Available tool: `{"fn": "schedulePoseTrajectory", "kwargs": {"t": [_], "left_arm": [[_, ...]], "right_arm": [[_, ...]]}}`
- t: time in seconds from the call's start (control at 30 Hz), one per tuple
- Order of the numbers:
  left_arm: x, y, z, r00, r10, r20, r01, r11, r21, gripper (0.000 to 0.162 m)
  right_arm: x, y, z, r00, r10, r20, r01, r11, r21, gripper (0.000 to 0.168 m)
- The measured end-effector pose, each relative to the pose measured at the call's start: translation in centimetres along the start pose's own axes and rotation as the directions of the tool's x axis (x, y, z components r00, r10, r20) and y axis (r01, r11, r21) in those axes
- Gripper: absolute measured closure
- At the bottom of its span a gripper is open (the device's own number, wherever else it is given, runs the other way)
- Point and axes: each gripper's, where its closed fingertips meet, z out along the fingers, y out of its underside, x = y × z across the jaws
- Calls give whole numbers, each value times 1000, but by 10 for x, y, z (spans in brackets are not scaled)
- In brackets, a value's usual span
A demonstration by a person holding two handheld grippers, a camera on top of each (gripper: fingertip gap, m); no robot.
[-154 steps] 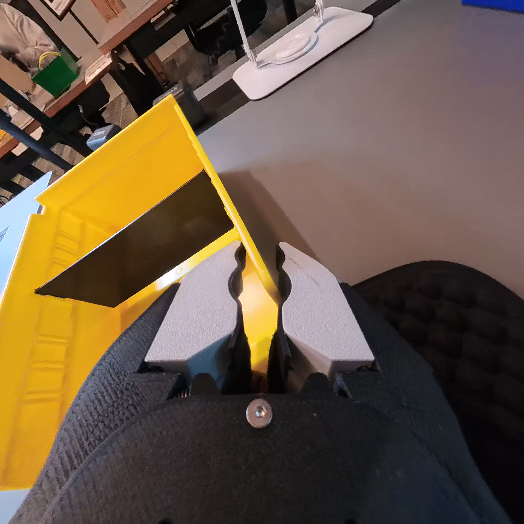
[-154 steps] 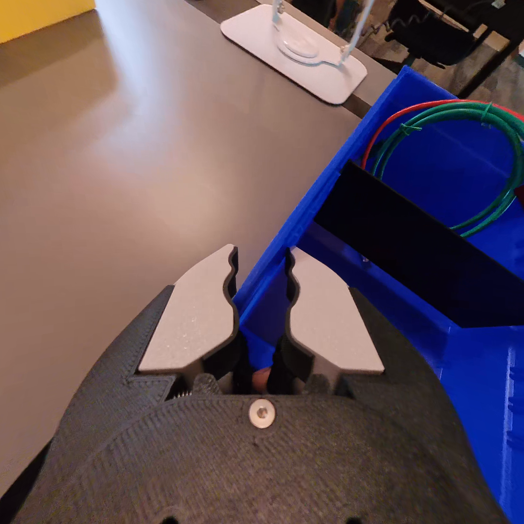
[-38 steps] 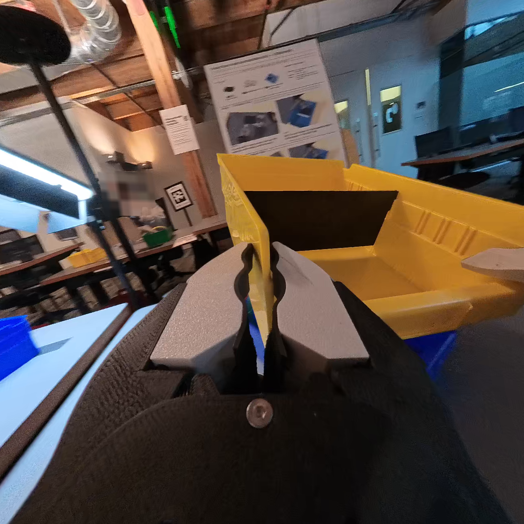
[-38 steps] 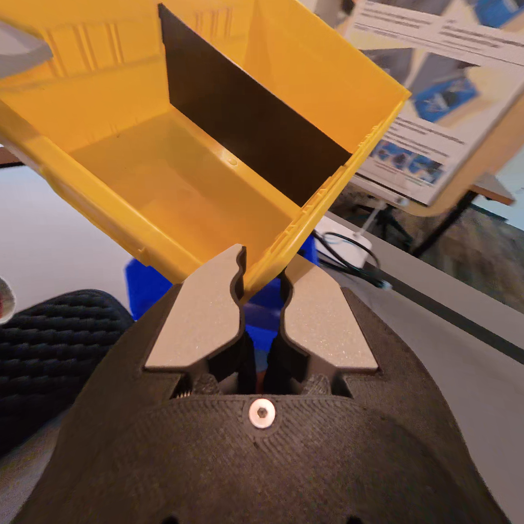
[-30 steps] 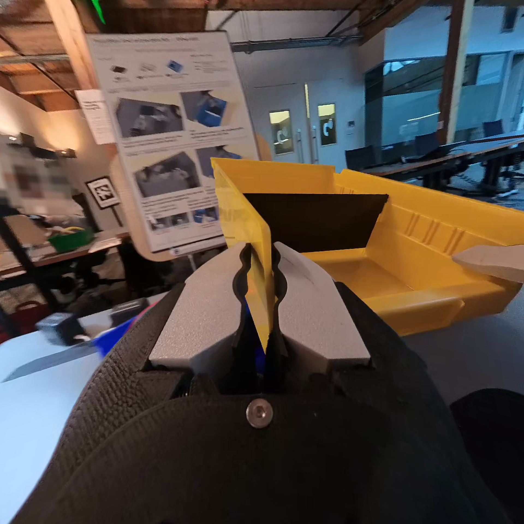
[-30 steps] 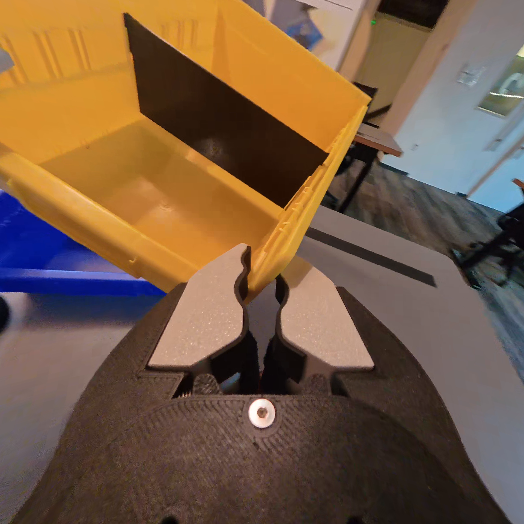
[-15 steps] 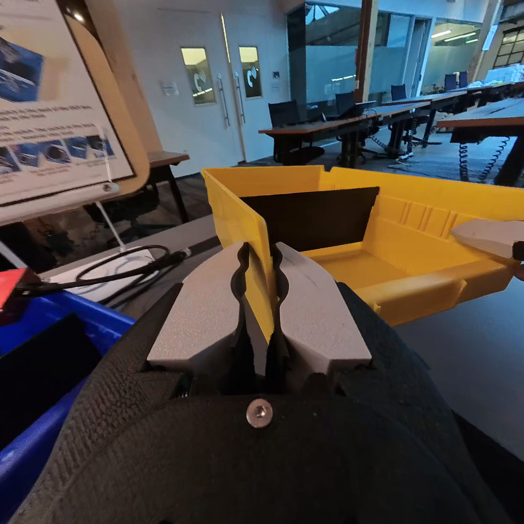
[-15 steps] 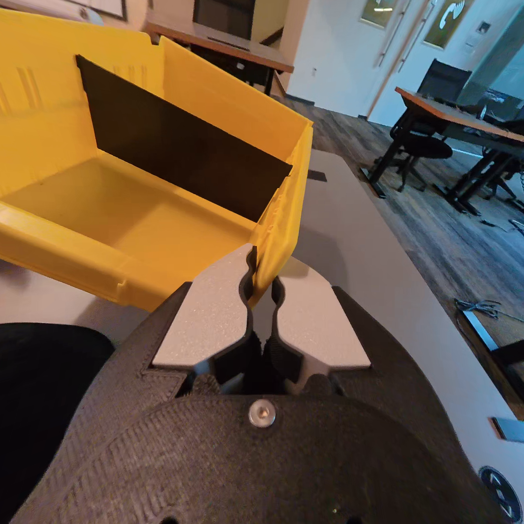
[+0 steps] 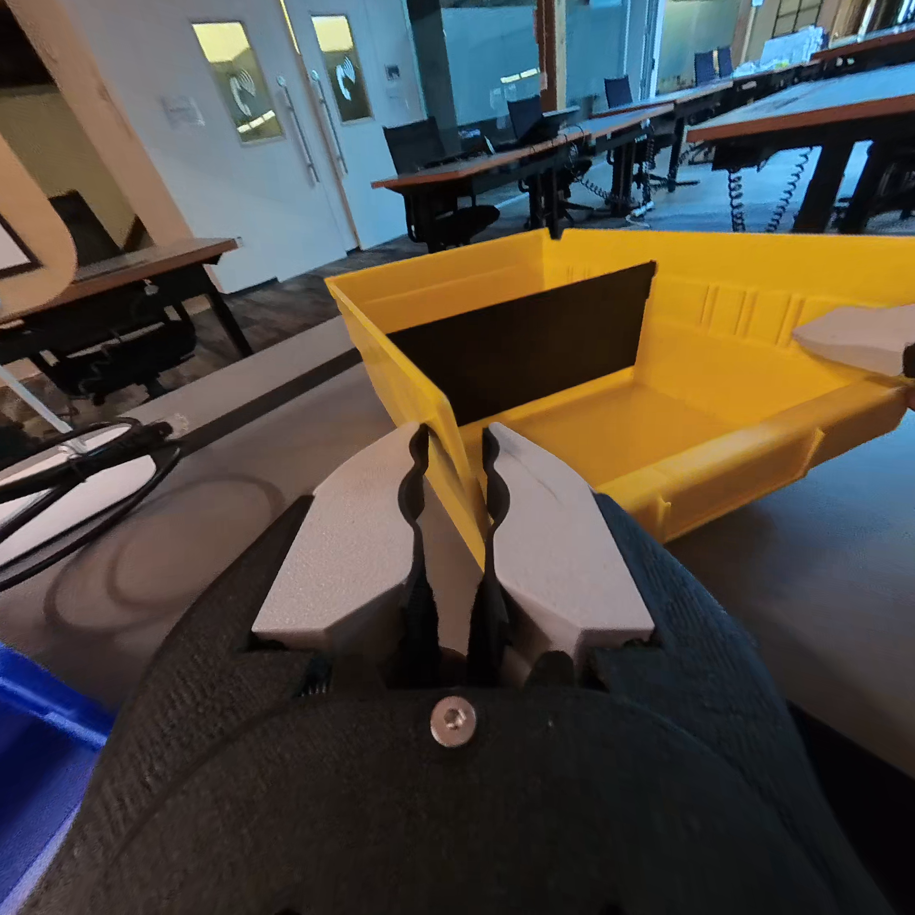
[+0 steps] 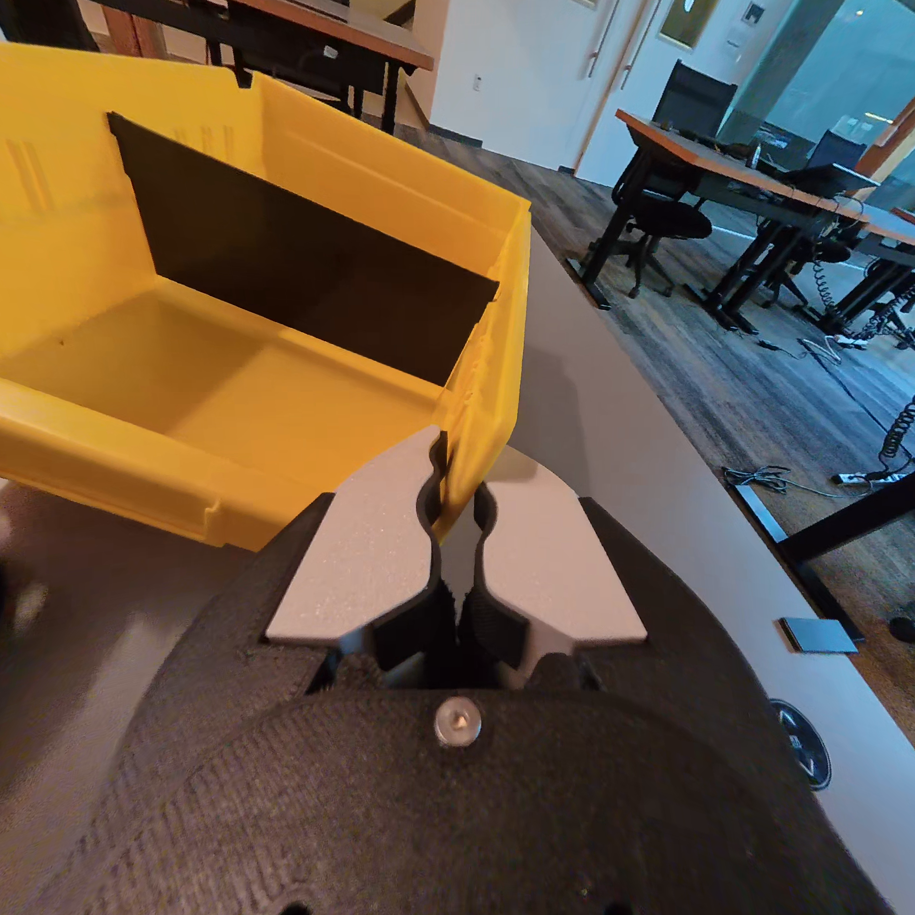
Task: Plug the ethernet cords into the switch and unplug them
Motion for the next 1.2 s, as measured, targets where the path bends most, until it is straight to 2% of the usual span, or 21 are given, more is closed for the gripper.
{"fn": "schedulePoseTrajectory", "kwargs": {"t": [0.13,0.27,0.37,0.47,0.57,0.7,0.8,0.87,0.93,1.07,1.2], "left_arm": [[6,9,4,997,-37,-64,33,997,-71,131],[11,6,-2,988,-70,-136,57,994,-96,112],[8,1,-30,973,-90,-214,58,987,-153,103],[-24,9,-69,980,-27,-198,-21,972,-236,103],[-64,35,-108,985,45,-167,-112,902,-417,103],[-112,68,-142,980,153,-129,-200,764,-613,103],[-131,97,-152,979,164,-123,-202,675,-709,105],[-135,110,-154,979,171,-111,-197,644,-740,106],[-137,115,-156,963,235,-133,-254,618,-744,114],[-137,129,-165,947,269,-177,-304,562,-769,131],[-141,131,-174,953,249,-171,-288,578,-763,131]], "right_arm": [[-2,12,4,1000,-1,18,1,999,-35,158],[-4,15,6,999,1,38,1,999,-38,154],[10,9,1,999,24,-21,-25,1000,-14,125],[24,-6,-12,997,45,-63,-42,998,55,110],[16,-31,-23,996,88,2,-87,986,145,111],[-31,-71,-36,982,41,182,-81,973,215,113],[-74,-85,-36,961,-70,269,25,985,169,112],[-100,-83,-33,939,-146,313,118,987,105,105],[-121,-84,-33,917,-211,338,185,977,108,105],[-154,-89,-37,876,-223,428,188,974,123,106],[-175,-94,-43,845,-255,469,212,967,144,109]]}}
